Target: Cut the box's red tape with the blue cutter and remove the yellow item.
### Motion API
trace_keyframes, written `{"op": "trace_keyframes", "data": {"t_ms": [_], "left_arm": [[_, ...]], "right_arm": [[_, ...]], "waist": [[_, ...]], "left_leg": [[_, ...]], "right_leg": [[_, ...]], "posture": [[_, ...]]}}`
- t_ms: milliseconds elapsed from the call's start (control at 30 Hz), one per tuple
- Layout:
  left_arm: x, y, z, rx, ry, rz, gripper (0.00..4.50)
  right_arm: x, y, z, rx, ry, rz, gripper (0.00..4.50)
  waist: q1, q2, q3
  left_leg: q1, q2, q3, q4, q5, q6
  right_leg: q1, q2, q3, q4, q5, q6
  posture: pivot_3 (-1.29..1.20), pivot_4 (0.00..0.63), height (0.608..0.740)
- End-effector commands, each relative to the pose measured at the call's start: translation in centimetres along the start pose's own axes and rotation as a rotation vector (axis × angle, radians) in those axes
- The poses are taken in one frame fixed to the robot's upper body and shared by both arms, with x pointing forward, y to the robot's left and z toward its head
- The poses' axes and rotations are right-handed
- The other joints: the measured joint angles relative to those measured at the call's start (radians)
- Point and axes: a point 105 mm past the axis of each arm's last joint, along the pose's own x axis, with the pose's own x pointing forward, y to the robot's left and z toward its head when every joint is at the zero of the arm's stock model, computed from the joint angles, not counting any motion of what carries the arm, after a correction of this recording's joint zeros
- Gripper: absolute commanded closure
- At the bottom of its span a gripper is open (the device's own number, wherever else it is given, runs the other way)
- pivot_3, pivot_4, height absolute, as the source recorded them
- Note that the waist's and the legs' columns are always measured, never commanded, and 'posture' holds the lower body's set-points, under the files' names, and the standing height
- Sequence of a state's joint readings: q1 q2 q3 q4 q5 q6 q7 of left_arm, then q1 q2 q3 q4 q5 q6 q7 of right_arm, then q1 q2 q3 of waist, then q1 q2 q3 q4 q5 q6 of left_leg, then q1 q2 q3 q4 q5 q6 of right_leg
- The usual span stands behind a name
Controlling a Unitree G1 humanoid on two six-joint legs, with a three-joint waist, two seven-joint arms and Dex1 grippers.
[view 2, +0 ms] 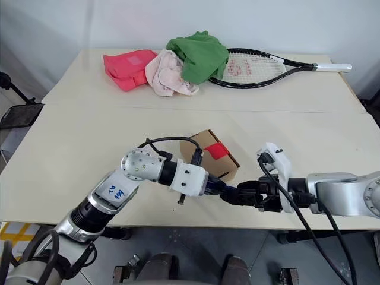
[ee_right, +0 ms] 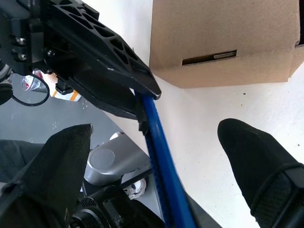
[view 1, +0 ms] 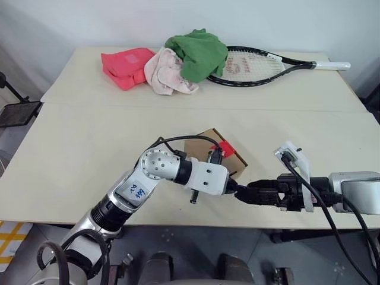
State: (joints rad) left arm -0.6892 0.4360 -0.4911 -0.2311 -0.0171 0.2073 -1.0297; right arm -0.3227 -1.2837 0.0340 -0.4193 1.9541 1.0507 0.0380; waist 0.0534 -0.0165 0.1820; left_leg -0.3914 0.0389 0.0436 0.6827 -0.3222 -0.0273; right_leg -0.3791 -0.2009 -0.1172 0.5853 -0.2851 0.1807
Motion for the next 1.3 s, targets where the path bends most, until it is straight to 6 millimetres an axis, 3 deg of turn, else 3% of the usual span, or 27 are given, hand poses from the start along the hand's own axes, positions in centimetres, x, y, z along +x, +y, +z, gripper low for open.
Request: {"op": "trace_keyframes", "data": {"t_ms": [33,133,467,733,900,1100,1200,1300], "left_arm": [[0.0,0.3,1.1,0.057,-0.018,0.0,3.99],[0.0,0.3,1.1,0.057,-0.015,-0.003,3.99],[-0.1,0.7,1.3,0.057,-0.009,0.01,3.99],[-0.2,0.7,1.6,0.043,-0.028,0.011,3.99],[-0.9,0.4,2.7,-0.027,-0.113,-0.002,2.47],[-3.8,0.6,3.7,-0.121,-0.225,0.022,0.72],[-6.0,-1.1,2.8,-0.223,-0.209,-0.046,0.67],[-10.2,-2.8,-0.4,-0.427,-0.149,-0.031,0.67]], "right_arm": [[0.1,0.2,0.3,0.011,-0.024,0.016,0.19],[0.3,0.2,0.3,0.018,-0.034,0.018,0.93],[0.6,0.4,-0.3,0.022,-0.01,0.028,4.33],[0.7,0.4,-0.2,0.028,-0.014,0.038,4.4],[0.1,0.5,0.2,0.019,-0.039,0.046,4.4],[-2.0,1.9,0.8,-0.03,-0.088,0.12,4.4],[-3.5,2.7,0.6,-0.049,-0.115,0.161,4.4],[-6.0,2.6,0.6,-0.055,-0.202,0.124,4.4]], "waist": [[0.0,0.0,0.0],[0.0,0.0,0.0],[0.0,0.0,0.0],[0.0,0.0,0.0],[0.0,0.0,0.0],[0.0,0.0,0.0],[-0.002,0.001,0.0],[-0.003,0.001,0.0]], "left_leg": [[0.0,0.0,0.0,0.0,0.0,0.0],[0.0,0.0,0.0,0.0,0.0,0.0],[0.0,0.0,0.0,0.0,0.0,0.0],[0.0,0.0,0.0,0.0,0.0,0.0],[0.0,0.0,0.0,0.0,0.0,0.0],[0.0,0.0,0.0,0.0,0.0,0.0],[0.0,0.0,0.0,-0.001,0.0,0.0],[0.0,0.0,0.0,-0.001,0.0,0.0]], "right_leg": [[0.0,0.0,0.0,0.0,0.0,0.0],[0.0,0.0,0.0,0.0,0.0,0.0],[0.0,0.0,0.0,0.0,0.0,0.0],[0.0,0.0,0.0,0.0,0.0,0.0],[0.0,0.0,0.0,0.0,0.0,0.0],[0.0,0.0,0.0,0.0,0.0,0.0],[0.0,0.0,0.0,0.0,0.0,0.0],[0.0,0.0,0.0,0.0,0.0,0.0]], "posture": [[0.0,0.15,0.74],[0.0,0.15,0.74],[0.0,0.15,0.74],[0.0,0.15,0.74],[0.0,0.15,0.74],[0.0,0.15,0.74],[0.0,0.15,0.74],[0.0,0.15,0.74]]}}
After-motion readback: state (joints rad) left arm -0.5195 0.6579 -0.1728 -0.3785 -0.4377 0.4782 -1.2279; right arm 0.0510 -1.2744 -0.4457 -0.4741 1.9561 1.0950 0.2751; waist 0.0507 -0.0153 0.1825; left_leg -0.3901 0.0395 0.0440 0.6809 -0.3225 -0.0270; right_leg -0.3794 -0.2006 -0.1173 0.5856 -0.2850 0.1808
